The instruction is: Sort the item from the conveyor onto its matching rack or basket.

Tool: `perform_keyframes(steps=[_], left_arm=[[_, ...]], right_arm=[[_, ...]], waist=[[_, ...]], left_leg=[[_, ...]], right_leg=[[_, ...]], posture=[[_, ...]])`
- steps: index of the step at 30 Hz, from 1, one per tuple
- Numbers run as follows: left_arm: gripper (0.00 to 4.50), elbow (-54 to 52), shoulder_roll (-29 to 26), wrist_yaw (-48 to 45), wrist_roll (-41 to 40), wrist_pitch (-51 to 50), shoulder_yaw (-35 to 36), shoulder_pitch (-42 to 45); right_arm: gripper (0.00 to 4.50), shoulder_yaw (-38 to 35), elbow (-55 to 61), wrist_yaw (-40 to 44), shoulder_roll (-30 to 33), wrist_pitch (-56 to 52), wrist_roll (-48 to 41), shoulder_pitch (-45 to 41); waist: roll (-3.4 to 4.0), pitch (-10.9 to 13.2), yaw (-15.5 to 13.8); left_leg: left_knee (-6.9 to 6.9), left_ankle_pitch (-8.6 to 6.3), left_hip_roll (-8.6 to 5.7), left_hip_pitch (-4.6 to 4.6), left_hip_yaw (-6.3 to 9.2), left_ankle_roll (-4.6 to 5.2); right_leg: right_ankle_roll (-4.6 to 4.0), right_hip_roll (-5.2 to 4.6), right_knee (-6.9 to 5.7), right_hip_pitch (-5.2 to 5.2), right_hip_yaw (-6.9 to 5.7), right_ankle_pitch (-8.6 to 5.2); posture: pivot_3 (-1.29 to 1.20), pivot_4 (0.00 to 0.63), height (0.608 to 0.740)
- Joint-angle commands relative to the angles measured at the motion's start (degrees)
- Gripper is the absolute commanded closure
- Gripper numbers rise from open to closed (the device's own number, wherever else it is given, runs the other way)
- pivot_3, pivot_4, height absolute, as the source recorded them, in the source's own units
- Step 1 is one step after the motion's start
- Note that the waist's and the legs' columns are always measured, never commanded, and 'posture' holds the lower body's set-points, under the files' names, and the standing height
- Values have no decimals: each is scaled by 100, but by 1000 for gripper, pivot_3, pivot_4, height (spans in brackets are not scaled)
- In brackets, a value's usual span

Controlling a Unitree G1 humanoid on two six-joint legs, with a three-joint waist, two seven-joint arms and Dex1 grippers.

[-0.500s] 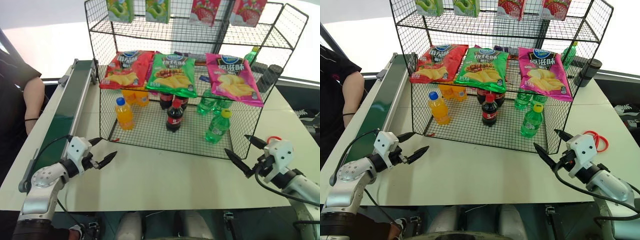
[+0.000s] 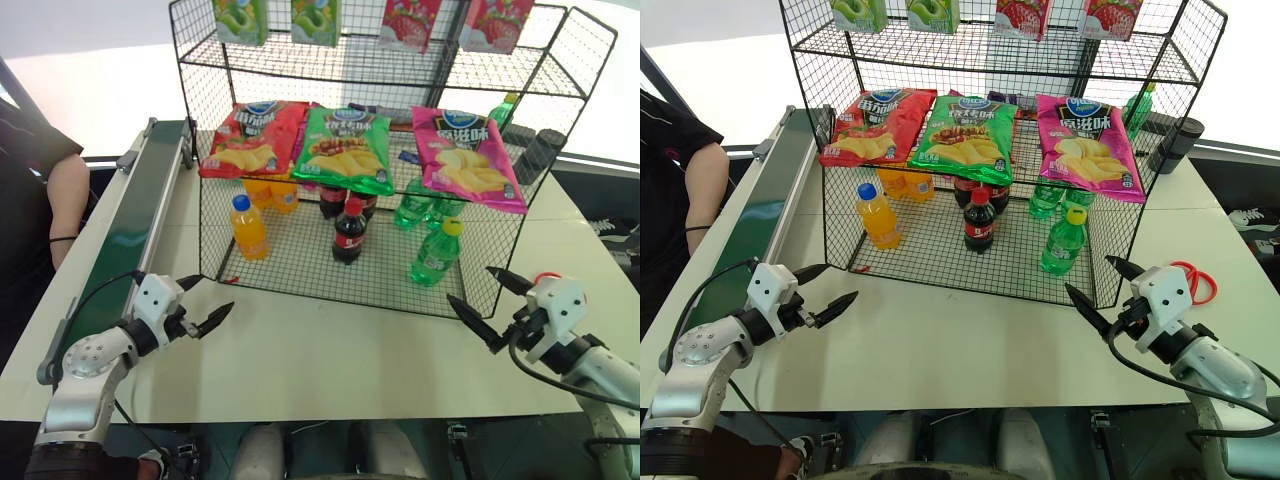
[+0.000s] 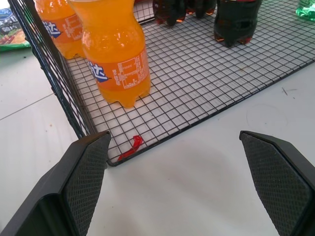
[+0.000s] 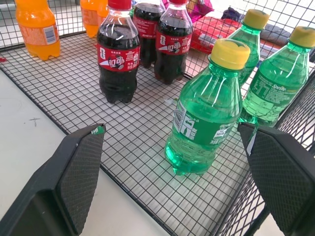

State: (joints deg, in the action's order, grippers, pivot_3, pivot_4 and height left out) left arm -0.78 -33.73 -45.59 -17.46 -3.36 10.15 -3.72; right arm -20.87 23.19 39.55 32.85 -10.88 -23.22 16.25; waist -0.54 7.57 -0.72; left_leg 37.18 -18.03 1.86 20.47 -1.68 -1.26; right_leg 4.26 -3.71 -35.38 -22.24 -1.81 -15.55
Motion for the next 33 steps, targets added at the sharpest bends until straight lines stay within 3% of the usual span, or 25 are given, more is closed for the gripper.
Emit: perform_keyframes(steps=[1,33], left_arm=[[0,-184,-29,26,10,49,25,74],[0,-372,77,92,77,-24,-138,55]], right_arm=[[24,-49,60,-13,59,29,-1,-58],[24,267,1,-79,-45,103,76,-172]], waist=[[0,0,1],[0,0,1]], left_leg=[[0,0,0,0,0,0],[0,0,0,1,0,0]], right_leg=[[0,0,0,0,0,0],[0,-3,0,0,0,0]], posture=[[0,150,740],[0,150,740]])
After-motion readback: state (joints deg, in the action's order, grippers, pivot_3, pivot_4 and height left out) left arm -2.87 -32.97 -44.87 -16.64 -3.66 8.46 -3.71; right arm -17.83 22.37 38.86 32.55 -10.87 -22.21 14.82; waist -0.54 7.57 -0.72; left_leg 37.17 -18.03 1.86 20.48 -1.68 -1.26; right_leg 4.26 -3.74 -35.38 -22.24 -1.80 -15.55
